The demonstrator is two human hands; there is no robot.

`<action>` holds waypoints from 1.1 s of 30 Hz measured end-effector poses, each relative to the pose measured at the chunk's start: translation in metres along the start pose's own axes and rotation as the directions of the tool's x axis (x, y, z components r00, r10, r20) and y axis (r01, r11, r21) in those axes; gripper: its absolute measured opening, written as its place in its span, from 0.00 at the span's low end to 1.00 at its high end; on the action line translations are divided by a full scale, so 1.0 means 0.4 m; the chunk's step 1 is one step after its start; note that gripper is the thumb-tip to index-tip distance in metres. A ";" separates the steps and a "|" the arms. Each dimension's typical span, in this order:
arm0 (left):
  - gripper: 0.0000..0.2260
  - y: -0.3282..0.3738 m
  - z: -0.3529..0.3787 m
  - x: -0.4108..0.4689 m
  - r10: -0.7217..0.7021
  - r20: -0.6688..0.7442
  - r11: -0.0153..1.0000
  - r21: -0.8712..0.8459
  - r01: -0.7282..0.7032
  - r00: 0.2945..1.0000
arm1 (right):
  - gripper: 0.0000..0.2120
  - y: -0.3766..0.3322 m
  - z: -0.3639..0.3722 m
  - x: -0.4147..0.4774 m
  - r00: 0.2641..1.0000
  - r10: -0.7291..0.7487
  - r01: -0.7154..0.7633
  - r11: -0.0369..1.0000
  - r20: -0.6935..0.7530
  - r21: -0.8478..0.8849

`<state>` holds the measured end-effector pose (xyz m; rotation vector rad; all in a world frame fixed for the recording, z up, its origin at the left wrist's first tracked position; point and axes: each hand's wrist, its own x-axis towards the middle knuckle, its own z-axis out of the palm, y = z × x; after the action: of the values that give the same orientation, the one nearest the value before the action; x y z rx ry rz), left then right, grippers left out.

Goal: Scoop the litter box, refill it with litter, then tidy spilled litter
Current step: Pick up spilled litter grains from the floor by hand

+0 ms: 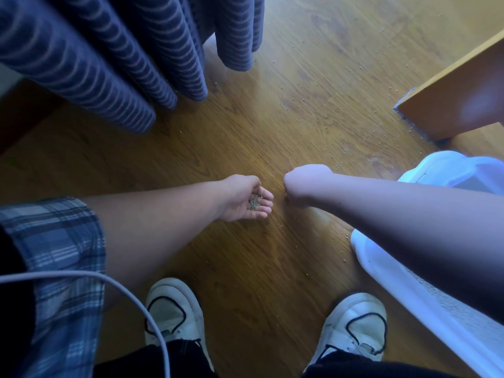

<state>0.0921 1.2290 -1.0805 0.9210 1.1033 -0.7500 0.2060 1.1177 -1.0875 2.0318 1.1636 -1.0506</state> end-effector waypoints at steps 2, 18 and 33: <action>0.18 -0.001 -0.004 0.001 -0.002 -0.002 1.000 -0.003 0.002 1.000 | 0.06 -0.004 -0.004 0.001 1.000 0.005 -0.005 1.000 0.016 -0.006; 0.18 -0.019 -0.006 0.001 -0.039 -0.001 0.998 0.039 0.040 0.999 | 0.13 0.038 0.031 -0.007 0.989 -0.054 0.079 0.979 -0.138 0.185; 0.17 -0.046 0.012 -0.013 -0.063 0.121 0.988 0.147 0.045 0.991 | 0.07 -0.003 0.009 -0.123 0.950 -0.306 0.312 0.941 -0.068 0.129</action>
<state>0.0763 1.2170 -1.0789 0.9547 0.9759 -0.9292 0.1882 1.0942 -1.0481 2.0298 1.5092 -1.2705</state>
